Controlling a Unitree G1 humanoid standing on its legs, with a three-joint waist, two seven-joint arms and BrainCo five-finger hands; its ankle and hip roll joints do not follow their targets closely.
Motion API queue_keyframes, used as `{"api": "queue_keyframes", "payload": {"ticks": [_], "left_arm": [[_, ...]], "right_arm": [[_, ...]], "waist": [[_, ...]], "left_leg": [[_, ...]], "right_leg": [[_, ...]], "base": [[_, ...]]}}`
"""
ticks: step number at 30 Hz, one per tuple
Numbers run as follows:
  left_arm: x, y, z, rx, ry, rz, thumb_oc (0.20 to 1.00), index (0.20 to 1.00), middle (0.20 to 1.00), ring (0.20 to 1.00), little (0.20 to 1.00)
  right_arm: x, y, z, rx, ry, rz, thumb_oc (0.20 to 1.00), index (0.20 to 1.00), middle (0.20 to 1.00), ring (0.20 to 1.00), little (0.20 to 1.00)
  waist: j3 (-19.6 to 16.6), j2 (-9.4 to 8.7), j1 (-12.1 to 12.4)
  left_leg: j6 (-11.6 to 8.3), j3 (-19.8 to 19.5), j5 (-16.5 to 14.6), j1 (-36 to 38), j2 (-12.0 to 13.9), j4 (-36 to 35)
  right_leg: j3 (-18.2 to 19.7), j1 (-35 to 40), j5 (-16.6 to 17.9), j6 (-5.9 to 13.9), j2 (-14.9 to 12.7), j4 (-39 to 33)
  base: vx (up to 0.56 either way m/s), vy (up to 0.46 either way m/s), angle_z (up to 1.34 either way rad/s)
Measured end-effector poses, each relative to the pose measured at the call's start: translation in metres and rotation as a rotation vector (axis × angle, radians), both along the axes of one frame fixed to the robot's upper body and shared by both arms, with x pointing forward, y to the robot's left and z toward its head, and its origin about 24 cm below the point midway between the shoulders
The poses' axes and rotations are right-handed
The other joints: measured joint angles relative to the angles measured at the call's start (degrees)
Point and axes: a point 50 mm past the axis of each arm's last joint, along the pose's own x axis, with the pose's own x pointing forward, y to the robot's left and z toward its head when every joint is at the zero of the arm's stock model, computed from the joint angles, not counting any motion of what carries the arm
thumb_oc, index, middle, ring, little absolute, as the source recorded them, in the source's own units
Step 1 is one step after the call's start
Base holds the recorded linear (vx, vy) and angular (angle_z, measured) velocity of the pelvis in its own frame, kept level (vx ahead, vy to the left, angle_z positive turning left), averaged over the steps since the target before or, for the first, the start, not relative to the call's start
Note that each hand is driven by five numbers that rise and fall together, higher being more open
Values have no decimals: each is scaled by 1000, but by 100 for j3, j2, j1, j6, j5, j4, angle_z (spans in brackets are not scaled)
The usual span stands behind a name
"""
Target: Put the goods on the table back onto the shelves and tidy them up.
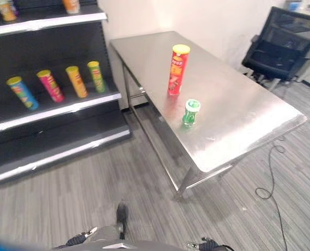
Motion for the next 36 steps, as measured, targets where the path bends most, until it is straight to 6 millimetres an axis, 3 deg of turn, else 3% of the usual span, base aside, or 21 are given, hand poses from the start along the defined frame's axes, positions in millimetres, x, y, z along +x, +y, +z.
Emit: {"api": "queue_keyframes", "payload": {"ticks": [1, 2, 5, 9, 12, 15, 18, 20, 22, 29, 34, 36], "left_arm": [[7, 0, 2, 4, -22, -16, 1000, 1000, 1000, 1000, 1000], [14, -1, 3, 2, -40, -25, 1000, 1000, 1000, 1000, 1000], [18, -2, 4, 6, -50, -44, 1000, 1000, 1000, 1000, 1000], [5, -1, 1, 13, -11, -63, 1000, 1000, 1000, 1000, 1000], [-12, 2, -1, 19, 38, -67, 1000, 1000, 1000, 1000, 1000], [-14, -1, -2, 14, 47, -77, 1000, 1000, 1000, 1000, 1000], [-10, -6, -3, 3, 41, -91, 1000, 1000, 1000, 1000, 1000], [-9, -10, -4, -4, 41, -106, 1000, 1000, 1000, 1000, 1000], [-12, -9, -4, 0, 46, -118, 1000, 1000, 1000, 1000, 1000], [-29, -9, -6, -7, 86, -116, 1000, 1000, 1000, 1000, 1000], [-22, 0, -3, 0, 66, -117, 1000, 1000, 1000, 1000, 1000], [-21, 4, -2, 10, 67, -119, 1000, 1000, 1000, 1000, 1000]], "right_arm": [[3, 6, -1, 13, -11, 10, 1000, 1000, 1000, 1000, 1000], [4, 12, -2, 29, -15, 18, 1000, 1000, 1000, 1000, 1000], [18, 18, 0, 48, -61, 18, 1000, 1000, 1000, 1000, 1000], [14, 17, 0, 45, -48, 12, 1000, 1000, 1000, 1000, 1000], [5, 14, -1, 41, -28, -6, 1000, 1000, 1000, 1000, 1000], [-5, 10, -3, 29, 1, -34, 1000, 1000, 1000, 1000, 1000], [-1, 11, -2, 31, -9, -30, 1000, 1000, 1000, 1000, 1000], [-2, 10, -2, 29, -4, -39, 1000, 1000, 1000, 1000, 1000], [-9, 7, -3, 21, 13, -43, 1000, 1000, 1000, 1000, 1000], [-31, -11, -1, -22, 68, -72, 1000, 1000, 1000, 1000, 1000], [-97, -69, 17, -162, 214, -359, 1000, 1000, 1000, 1000, 1000], [-110, -87, 26, -212, 236, -449, 1000, 1000, 1000, 1000, 1000]], "waist": [[-5, 25, 7], [-109, 49, 47], [-259, 59, 50], [-458, 226, 69], [-513, 274, 46], [-536, 238, -47], [-515, 230, -169], [-516, 166, -275], [-521, 101, -242], [-623, 114, -219], [-682, 68, -270], [-693, 56, -273]], "left_leg": [[75, 3, -69, 75, -14, 6], [163, 31, -275, 204, -74, -7], [171, 167, -564, 380, -352, -28], [327, 269, -755, 560, -509, -28], [377, 339, -857, 708, -553, -30], [393, 325, -896, 749, -514, -29], [369, 321, -907, 706, -388, -29], [340, 228, -919, 765, -396, -30], [162, 171, -977, 926, -342, -31], [-202, 151, -1045, 1092, -28, -29], [-294, 142, -1091, 1141, 50, -30], [-294, 147, -1093, 1140, 48, -30]], "right_leg": [[-50, -198, -84, 102, -48, 444], [-46, -273, -132, 169, -176, 427], [-16, -773, -142, 215, -658, 840], [-120, -1611, 112, 405, -867, 2000], [-435, -1869, 165, 410, -1025, 2259], [-510, -1995, 259, 384, -908, 1250], [-435, -2072, 850, 387, -583, 162], [-243, -1913, 1200, 416, -509, -159], [-222, -1623, 1600, 227, -431, -467], [-408, -1340, 1572, -82, -127, -701], [-413, -1276, 1541, -143, -51, -678], [-405, -1276, 1542, -141, -55, -674]], "base": [[180, 194, 1], [173, 196, -8], [120, 179, -8], [78, 122, -7], [59, 25, -11], [86, -6, -4], [69, -15, -1], [75, -29, 29], [146, -66, 19], [69, -44, 5], [38, -32, -1], [17, -8, -2]]}}
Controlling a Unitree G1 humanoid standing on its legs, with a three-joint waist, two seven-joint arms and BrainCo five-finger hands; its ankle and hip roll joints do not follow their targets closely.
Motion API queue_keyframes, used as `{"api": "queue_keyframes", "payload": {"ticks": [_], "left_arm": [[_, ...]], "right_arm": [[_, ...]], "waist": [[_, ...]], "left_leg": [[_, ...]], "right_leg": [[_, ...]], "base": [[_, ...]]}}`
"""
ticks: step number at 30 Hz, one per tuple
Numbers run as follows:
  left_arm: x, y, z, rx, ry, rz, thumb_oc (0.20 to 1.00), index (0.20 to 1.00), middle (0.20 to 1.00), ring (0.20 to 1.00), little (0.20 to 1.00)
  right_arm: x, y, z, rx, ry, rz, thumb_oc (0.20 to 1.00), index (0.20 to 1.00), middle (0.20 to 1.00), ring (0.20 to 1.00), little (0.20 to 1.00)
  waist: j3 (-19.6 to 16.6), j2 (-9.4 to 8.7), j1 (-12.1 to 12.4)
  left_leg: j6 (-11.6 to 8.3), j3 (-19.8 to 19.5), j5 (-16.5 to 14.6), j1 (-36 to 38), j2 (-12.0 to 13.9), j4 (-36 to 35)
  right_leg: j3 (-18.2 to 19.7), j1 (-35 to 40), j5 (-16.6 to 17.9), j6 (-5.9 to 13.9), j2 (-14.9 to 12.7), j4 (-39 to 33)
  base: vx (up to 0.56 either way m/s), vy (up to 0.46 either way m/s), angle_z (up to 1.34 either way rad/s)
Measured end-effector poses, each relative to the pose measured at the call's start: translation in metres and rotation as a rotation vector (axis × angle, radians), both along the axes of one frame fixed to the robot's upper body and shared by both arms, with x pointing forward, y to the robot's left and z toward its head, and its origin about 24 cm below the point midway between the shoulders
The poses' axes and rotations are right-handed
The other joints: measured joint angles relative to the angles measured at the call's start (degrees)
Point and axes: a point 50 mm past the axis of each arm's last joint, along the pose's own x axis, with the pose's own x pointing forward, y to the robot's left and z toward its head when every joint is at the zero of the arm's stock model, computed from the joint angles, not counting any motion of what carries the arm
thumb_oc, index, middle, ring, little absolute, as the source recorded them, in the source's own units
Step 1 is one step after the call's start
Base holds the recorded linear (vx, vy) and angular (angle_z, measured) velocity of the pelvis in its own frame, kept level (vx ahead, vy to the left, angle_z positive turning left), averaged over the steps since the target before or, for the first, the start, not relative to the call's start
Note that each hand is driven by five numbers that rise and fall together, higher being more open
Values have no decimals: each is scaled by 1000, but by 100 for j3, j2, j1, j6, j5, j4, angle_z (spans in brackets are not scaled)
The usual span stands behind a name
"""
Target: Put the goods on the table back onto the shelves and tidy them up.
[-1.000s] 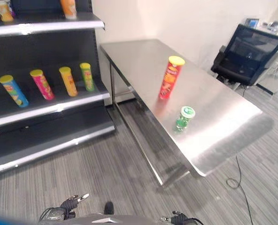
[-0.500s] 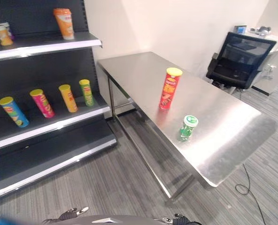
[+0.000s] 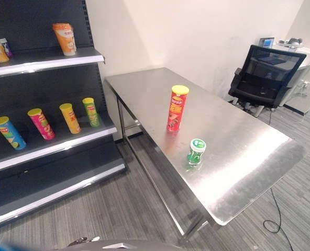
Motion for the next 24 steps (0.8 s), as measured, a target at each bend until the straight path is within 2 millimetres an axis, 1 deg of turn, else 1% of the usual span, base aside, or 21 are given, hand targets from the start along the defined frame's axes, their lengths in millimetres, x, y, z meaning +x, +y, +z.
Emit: {"api": "queue_keyframes", "payload": {"ticks": [1, 2, 3, 4, 5, 6, 7, 8, 9, 10, 11, 13, 14, 15, 17, 18, 19, 21, 22, 24], "left_arm": [[1, 5, 1, 7, -1, -2, 1000, 1000, 1000, 1000, 1000], [-1, 11, 3, 13, 9, -8, 1000, 1000, 1000, 1000, 1000], [-1, 17, 5, 25, 19, -28, 1000, 1000, 1000, 1000, 1000], [-2, 20, 5, 32, 23, -33, 1000, 1000, 1000, 1000, 1000], [-2, 23, 6, 40, 26, -26, 1000, 1000, 1000, 1000, 1000], [-3, 23, 6, 37, 23, -16, 1000, 1000, 1000, 1000, 1000], [-5, 21, 5, 30, 18, 10, 1000, 1000, 1000, 1000, 1000], [-10, 18, 4, 16, 15, 37, 1000, 1000, 1000, 1000, 1000], [-14, 12, 2, 1, 19, 55, 1000, 1000, 1000, 1000, 1000], [-14, 4, 0, -20, 16, 60, 1000, 1000, 1000, 1000, 1000], [-10, 0, -1, -29, 7, 57, 1000, 1000, 1000, 1000, 1000], [-5, -4, -1, -36, -1, 42, 1000, 1000, 1000, 1000, 1000], [-2, -8, -2, -44, -8, 25, 1000, 1000, 1000, 1000, 1000], [-1, -10, -2, -49, -13, 19, 1000, 1000, 1000, 1000, 1000], [2, -12, -1, -55, -27, 0, 1000, 1000, 1000, 1000, 1000], [4, -13, -1, -57, -34, -4, 1000, 1000, 1000, 1000, 1000], [11, -15, 0, -63, -60, -16, 1000, 1000, 1000, 1000, 1000], [12, -18, 0, -69, -62, -36, 1000, 1000, 1000, 1000, 1000], [9, -22, -1, -79, -44, -53, 1000, 1000, 1000, 1000, 1000], [4, -22, -2, -78, -26, -57, 1000, 1000, 1000, 1000, 1000]], "right_arm": [[-12, -18, 11, -51, 9, -88, 1000, 1000, 1000, 1000, 1000], [-21, -53, 34, -156, -24, -241, 1000, 1000, 1000, 1000, 1000], [-23, -93, 64, -287, -76, -329, 1000, 1000, 1000, 1000, 1000], [-19, -116, 84, -363, -122, -365, 1000, 1000, 1000, 1000, 1000], [-2, -154, 121, -509, -245, -372, 1000, 1000, 1000, 1000, 1000], [16, -168, 136, -567, -349, -350, 1000, 1000, 1000, 1000, 1000], [44, -178, 152, -625, -478, -271, 1000, 1000, 1000, 1000, 1000], [88, -178, 176, -668, -675, -108, 1000, 1000, 1000, 1000, 1000], [129, -167, 205, -710, -846, 62, 1000, 1000, 1000, 1000, 1000], [167, -148, 239, -774, -1039, 260, 1000, 1000, 1000, 1000, 1000], [181, -141, 250, -806, -1102, 301, 1000, 1000, 1000, 1000, 1000], [198, -135, 257, -833, -1160, 316, 1000, 1000, 1000, 1000, 1000], [215, -127, 259, -825, -1211, 338, 1000, 1000, 1000, 1000, 1000], [225, -118, 260, -803, -1234, 377, 1000, 1000, 1000, 1000, 1000], [249, -93, 269, -748, -1307, 514, 1000, 1000, 1000, 1000, 1000], [259, -81, 270, -719, -1325, 581, 1000, 1000, 1000, 1000, 1000], [272, -65, 270, -664, -1349, 681, 1000, 1000, 1000, 1000, 1000], [281, -58, 269, -637, -1361, 709, 1000, 1000, 1000, 1000, 1000], [296, -48, 267, -575, -1374, 750, 1000, 1000, 1000, 1000, 1000], [302, -41, 260, -511, -1369, 766, 1000, 1000, 1000, 1000, 1000]], "waist": [[-11, -42, -24], [-31, -63, -112], [-44, -78, -177], [-48, -81, -232], [-75, -115, -314], [-76, -128, -336], [-88, -124, -434], [-96, -107, -589], [-94, -50, -705], [-116, 2, -719], [-137, 1, -687], [-153, 8, -610], [-178, 3, -578], [-199, 25, -497], [-191, 97, -442], [-192, 116, -428], [-193, 137, -309], [-192, 148, -250], [-185, 159, -96], [-173, 143, -31]], "left_leg": [[-4, 8, -2, -4, 1, -1], [-3, 9, -3, -6, -9, -1], [-3, 25, -3, -6, -18, -1], [-2, 37, -3, -8, -23, -1], [-2, 44, -3, -48, -25, -1], [-2, 63, -2, -63, -20, 0], [-2, 73, -1, -85, -15, -1], [-3, 85, 0, -100, -13, -1], [-4, 137, 1, -85, -7, -1], [-3, 190, 0, -73, -6, -2], [-3, 189, 0, -88, -5, -1], [-3, 189, 0, -123, -6, -1], [-3, 189, 0, -158, -8, -1], [-3, 187, 0, -194, -8, -1], [-3, 195, 0, -230, -13, -1], [-3, 193, 0, -234, -12, -1], [-4, 183, 1, -235, -1, -1], [-5, 186, 1, -235, 1, 0], [-4, 173, 0, -295, 5, 0], [-4, 169, 2, -320, 8, 1]], "right_leg": [[12, -9, -1, -1, 3, 0], [19, -7, 0, 0, -10, 0], [30, -12, -3, 4, -22, 1], [46, -18, 1, 10, -24, 0], [52, -78, 3, 19, -27, 5], [71, -120, 5, 20, -20, 39], [79, -161, 4, 20, -14, 64], [100, -206, 4, 20, -9, 79], [142, -198, 18, 22, 0, 59], [196, -177, 85, 10, 7, 0], [197, -184, 90, 14, 9, -18], [192, -210, 94, 14, 8, 8], [189, -242, 96, 15, 1, 6], [157, -259, 99, 16, -8, 7], [139, -297, 130, 22, -21, -5], [120, -293, 134, 26, -24, -17], [36, -258, 130, 20, -35, -20], [31, -271, 130, 21, -35, -20], [-45, -273, 145, 44, -50, -24], [-125, -271, 142, 46, -67, -24]], "base": [[38, -14, -2], [27, -16, -3], [18, -11, -5], [-8, -7, -4], [-4, -1, -11], [-6, 4, -9], [-7, 4, -14], [-12, 5, -13], [-15, -2, -24], [-8, -5, -19], [-14, -11, -8], [-18, -7, 5], [-18, -8, 10], [-21, -13, 11], [-4, -10, 8], [-4, -11, 21], [-9, -23, 21], [-15, -20, 17], [-11, -11, 28], [-7, -11, 23]]}}
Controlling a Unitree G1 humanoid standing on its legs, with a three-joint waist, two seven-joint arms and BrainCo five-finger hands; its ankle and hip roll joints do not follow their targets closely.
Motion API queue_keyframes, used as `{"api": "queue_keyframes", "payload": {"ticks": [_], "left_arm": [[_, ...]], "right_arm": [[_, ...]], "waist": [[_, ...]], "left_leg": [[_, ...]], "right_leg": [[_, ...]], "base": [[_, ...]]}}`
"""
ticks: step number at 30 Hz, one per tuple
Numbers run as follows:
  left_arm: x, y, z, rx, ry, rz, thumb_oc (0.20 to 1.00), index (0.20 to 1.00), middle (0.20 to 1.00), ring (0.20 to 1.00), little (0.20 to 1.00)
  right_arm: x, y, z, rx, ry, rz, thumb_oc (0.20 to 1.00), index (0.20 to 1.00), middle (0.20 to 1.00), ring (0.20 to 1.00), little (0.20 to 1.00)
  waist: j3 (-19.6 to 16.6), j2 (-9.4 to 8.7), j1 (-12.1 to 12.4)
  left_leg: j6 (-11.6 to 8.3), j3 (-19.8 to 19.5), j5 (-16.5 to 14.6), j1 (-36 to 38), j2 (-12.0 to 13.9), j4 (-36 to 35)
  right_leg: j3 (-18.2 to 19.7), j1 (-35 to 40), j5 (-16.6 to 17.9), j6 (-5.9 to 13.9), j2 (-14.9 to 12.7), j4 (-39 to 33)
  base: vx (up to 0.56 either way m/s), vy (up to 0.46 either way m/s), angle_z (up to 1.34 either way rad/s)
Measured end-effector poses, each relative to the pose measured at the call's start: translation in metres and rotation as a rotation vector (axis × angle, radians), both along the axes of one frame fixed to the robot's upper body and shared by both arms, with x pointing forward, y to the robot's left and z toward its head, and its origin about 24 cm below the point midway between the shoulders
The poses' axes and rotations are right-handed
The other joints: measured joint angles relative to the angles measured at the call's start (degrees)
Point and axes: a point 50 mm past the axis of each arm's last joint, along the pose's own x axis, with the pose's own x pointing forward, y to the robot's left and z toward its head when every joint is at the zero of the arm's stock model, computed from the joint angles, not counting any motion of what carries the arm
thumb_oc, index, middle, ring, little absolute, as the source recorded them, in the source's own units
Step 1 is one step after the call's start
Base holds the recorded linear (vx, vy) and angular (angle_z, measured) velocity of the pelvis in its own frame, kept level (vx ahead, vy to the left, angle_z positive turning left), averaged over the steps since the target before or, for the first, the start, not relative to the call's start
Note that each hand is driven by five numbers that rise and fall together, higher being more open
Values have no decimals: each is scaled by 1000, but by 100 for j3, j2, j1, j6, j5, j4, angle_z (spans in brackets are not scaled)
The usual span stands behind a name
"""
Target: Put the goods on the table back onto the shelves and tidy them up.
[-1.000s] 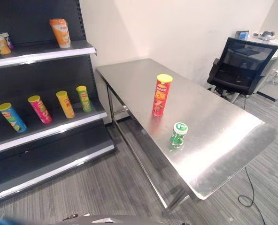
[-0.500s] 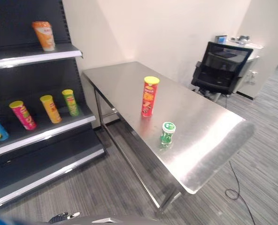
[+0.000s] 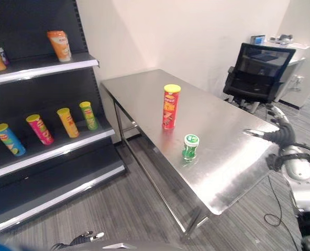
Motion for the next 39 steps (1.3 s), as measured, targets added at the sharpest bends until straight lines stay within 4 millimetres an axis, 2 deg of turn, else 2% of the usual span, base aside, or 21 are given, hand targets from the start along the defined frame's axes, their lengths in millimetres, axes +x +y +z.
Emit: {"api": "queue_keyframes", "payload": {"ticks": [4, 7, 11, 17, 29, 36, 39], "left_arm": [[-2, 0, 0, 0, 6, 6, 1000, 1000, 1000, 1000, 1000], [-5, 0, -1, -1, 17, 13, 1000, 1000, 1000, 1000, 1000], [-6, 2, -1, 2, 22, 22, 1000, 1000, 1000, 1000, 1000], [-5, 0, -1, -2, 16, 22, 1000, 1000, 1000, 1000, 1000], [-8, -3, -2, -13, 18, 42, 1000, 1000, 1000, 1000, 1000], [-9, -2, -2, -9, 18, 57, 1000, 1000, 1000, 1000, 1000], [-8, -1, -1, 2, 12, 63, 1000, 1000, 1000, 1000, 1000]], "right_arm": [[7, 22, -19, -8, 121, 137, 1000, 1000, 1000, 1000, 1000], [7, 29, -28, -6, 175, 184, 1000, 1000, 1000, 1000, 1000], [7, 31, -30, -5, 191, 201, 1000, 1000, 1000, 1000, 1000], [7, 38, -47, -43, 289, 239, 1000, 1000, 1000, 1000, 1000], [6, 41, -54, -92, 334, 254, 1000, 1000, 1000, 1000, 1000], [5, 43, -57, -93, 345, 263, 1000, 1000, 1000, 1000, 1000], [6, 45, -64, -120, 378, 271, 1000, 1000, 1000, 1000, 1000]], "waist": [[64, 4, 51], [220, -10, 52], [279, -5, 49], [318, 32, 49], [379, 73, 95], [397, 44, 163], [413, 18, 205]], "left_leg": [[-53, -2, 71, 8, 16, 0], [-49, -11, 76, 136, 17, -1], [-49, -12, 76, 145, 15, -1], [-45, -53, 110, 217, 24, 0], [-47, -154, 111, 163, 48, -1], [-48, -205, 134, 96, 66, 0], [-50, -288, 141, 94, 61, 0]], "right_leg": [[-52, 40, -17, 8, -4, -3], [-71, 183, -58, 29, -10, -3], [-84, 192, -79, 28, -15, -3], [-145, 283, -131, 36, -9, -4], [-228, 281, -145, 29, 12, -3], [-316, 249, -167, 4, 24, -4], [-398, 279, -194, 12, 20, -5]], "base": [[0, -15, 7], [5, -9, 2], [0, 0, 0], [12, -6, 5], [15, -8, 3], [19, -11, 6], [40, -10, 12]]}}
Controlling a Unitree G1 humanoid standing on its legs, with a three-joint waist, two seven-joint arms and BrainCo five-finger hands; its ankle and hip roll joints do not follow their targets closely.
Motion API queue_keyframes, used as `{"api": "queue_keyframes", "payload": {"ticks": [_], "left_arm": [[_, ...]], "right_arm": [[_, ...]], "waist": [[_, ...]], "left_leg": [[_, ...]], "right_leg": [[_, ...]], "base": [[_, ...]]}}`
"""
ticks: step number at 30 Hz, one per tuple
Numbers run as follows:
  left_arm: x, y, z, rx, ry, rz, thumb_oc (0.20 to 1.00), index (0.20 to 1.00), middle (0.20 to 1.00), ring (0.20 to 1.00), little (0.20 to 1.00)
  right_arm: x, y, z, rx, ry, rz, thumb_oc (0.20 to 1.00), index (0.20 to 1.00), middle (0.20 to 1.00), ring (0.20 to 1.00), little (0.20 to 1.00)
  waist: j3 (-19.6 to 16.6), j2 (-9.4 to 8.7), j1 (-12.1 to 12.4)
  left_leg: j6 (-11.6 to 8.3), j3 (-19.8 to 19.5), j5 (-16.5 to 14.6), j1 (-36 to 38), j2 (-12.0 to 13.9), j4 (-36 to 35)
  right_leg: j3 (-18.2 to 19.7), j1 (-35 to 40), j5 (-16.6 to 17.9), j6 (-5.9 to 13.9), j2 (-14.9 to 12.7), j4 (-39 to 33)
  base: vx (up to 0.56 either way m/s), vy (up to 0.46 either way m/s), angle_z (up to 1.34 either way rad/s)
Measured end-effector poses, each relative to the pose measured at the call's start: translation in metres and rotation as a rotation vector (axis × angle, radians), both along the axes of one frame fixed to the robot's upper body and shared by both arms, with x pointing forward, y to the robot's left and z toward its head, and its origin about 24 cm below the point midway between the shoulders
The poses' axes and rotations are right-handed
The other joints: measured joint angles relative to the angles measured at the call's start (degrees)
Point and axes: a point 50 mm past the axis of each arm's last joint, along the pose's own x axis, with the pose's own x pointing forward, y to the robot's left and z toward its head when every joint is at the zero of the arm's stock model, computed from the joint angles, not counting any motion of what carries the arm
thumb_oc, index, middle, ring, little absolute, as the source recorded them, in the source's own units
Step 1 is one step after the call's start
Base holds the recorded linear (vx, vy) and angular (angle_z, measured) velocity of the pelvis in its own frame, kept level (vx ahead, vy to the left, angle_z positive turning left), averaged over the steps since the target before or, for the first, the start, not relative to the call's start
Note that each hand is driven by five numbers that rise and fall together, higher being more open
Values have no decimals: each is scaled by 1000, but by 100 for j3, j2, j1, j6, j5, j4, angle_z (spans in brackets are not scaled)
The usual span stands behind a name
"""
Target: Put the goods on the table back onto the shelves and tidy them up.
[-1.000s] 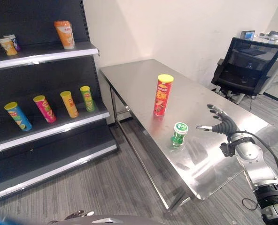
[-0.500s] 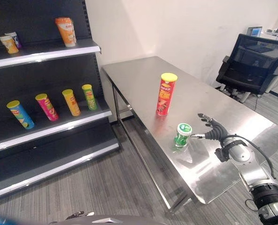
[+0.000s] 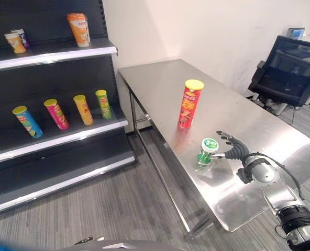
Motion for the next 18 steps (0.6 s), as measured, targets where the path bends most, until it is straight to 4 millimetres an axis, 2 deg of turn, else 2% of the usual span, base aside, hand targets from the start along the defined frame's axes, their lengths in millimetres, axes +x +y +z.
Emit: {"api": "queue_keyframes", "payload": {"ticks": [11, 18], "left_arm": [[-6, 1, -1, 12, 11, 13, 1000, 1000, 1000, 1000, 1000], [-8, 1, -1, 17, 14, 17, 1000, 1000, 1000, 1000, 1000]], "right_arm": [[1, -5, -13, -21, 29, -63, 1000, 1000, 1000, 1000, 1000], [1, 4, -22, -17, 38, -54, 1000, 1000, 1000, 1000, 1000]], "waist": [[41, -7, 87], [52, -1, 158]], "left_leg": [[-14, -131, 11, -45, 0, 0], [-57, -181, 48, -78, 3, 1]], "right_leg": [[-126, 15, -42, -11, 1, 0], [-186, 12, -51, -16, 7, 0]], "base": [[16, -7, 5], [7, -2, 3]]}}
